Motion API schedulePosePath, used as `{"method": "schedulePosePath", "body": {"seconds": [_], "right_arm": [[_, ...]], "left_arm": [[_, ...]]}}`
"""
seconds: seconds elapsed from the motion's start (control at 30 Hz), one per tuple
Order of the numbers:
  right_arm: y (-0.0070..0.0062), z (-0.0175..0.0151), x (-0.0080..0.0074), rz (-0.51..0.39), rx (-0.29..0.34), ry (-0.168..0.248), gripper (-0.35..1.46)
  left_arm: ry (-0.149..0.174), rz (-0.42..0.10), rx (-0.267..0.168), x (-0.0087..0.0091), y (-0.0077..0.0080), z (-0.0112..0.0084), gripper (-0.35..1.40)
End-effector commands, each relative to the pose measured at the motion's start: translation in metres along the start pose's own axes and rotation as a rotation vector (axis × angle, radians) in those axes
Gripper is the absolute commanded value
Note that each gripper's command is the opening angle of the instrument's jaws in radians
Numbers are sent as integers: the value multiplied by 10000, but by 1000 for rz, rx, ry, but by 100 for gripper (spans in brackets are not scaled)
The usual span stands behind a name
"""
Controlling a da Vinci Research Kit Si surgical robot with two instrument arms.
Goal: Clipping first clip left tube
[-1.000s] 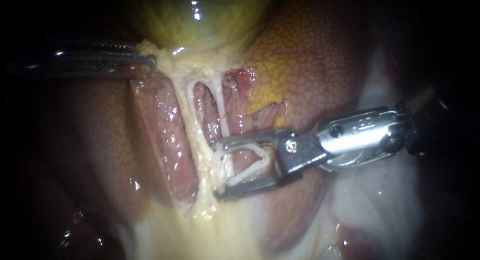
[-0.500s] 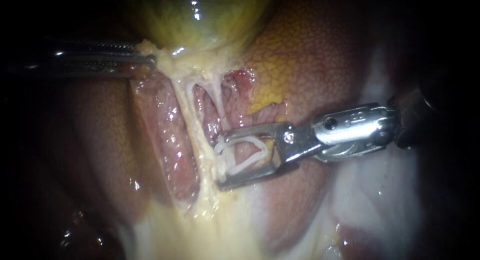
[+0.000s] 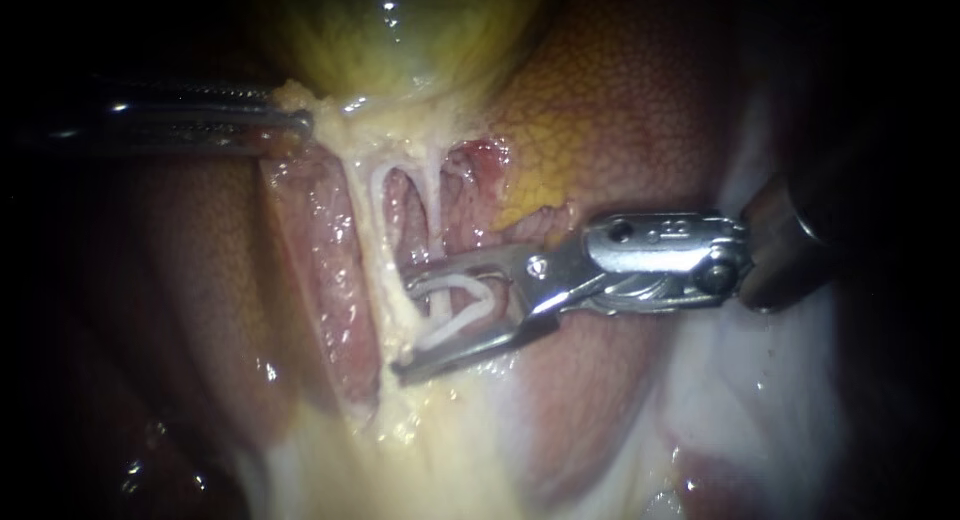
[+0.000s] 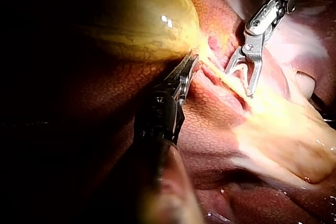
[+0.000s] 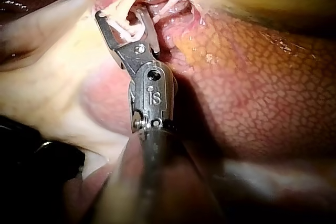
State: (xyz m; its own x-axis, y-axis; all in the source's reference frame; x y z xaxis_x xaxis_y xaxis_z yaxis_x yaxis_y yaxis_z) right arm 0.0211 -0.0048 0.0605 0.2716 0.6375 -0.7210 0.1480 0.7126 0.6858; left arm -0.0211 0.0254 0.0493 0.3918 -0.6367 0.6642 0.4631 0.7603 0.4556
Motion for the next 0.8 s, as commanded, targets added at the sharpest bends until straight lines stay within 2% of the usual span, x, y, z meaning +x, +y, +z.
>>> {"method": "schedulePosePath", "body": {"seconds": [0.03, 0.23, 0.57, 0.8], "right_arm": [[-2, 4, 1, -3, 12, 3, 44], [-12, 16, 4, -3, 87, 52, 43], [-36, 24, 7, -7, 178, 70, 40], [-48, 27, 11, -11, 211, 73, 33]], "left_arm": [[0, 0, 0, 0, 0, 0, -35], [0, 0, 0, 0, 0, 0, -35], [0, 0, 0, 0, 0, 0, -35], [0, 0, 0, 0, 0, 0, -35]]}}
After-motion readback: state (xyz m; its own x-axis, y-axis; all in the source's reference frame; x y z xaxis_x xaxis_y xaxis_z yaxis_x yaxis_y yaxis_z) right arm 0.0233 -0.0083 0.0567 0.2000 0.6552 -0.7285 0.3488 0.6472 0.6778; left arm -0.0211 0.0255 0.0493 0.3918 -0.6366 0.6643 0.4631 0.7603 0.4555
